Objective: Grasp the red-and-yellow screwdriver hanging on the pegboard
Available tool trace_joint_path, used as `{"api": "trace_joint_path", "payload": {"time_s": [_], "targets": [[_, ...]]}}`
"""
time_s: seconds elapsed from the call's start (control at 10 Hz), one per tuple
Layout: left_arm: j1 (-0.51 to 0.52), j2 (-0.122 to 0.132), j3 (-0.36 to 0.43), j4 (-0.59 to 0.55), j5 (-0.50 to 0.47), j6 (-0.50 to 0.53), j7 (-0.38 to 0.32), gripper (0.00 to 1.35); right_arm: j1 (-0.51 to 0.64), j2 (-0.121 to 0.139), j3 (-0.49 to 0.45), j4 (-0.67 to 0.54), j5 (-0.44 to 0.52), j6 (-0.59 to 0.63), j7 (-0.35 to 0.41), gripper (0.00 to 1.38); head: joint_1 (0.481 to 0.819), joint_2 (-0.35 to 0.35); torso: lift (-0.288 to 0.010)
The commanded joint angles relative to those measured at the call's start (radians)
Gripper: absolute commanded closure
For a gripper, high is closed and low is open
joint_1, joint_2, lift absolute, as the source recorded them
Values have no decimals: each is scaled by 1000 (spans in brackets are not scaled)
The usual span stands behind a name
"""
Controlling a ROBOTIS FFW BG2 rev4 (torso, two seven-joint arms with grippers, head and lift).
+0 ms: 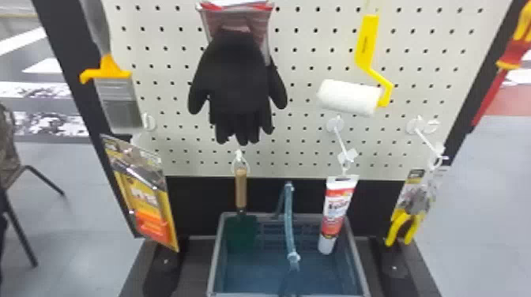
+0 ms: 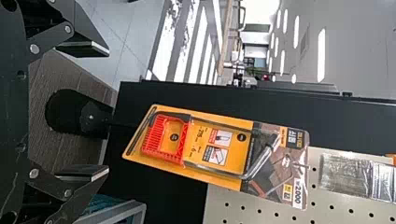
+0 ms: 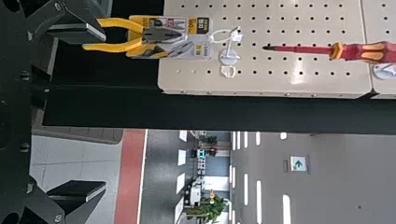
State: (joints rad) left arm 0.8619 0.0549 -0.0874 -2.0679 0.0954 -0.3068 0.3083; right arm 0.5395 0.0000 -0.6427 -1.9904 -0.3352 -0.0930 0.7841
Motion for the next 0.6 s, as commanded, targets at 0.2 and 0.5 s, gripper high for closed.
{"api": "trace_joint_path", "payload": {"time_s": [0.2,0.5], "targets": [[0,3,-2,0,3,2,0,387,-17,1,0,-95,5,62,0,182,549,0,-100],[4,3,-2,-2,3,3,0,387,-51,1,-2,-176,7,148,0,182,549,0,-100]]}}
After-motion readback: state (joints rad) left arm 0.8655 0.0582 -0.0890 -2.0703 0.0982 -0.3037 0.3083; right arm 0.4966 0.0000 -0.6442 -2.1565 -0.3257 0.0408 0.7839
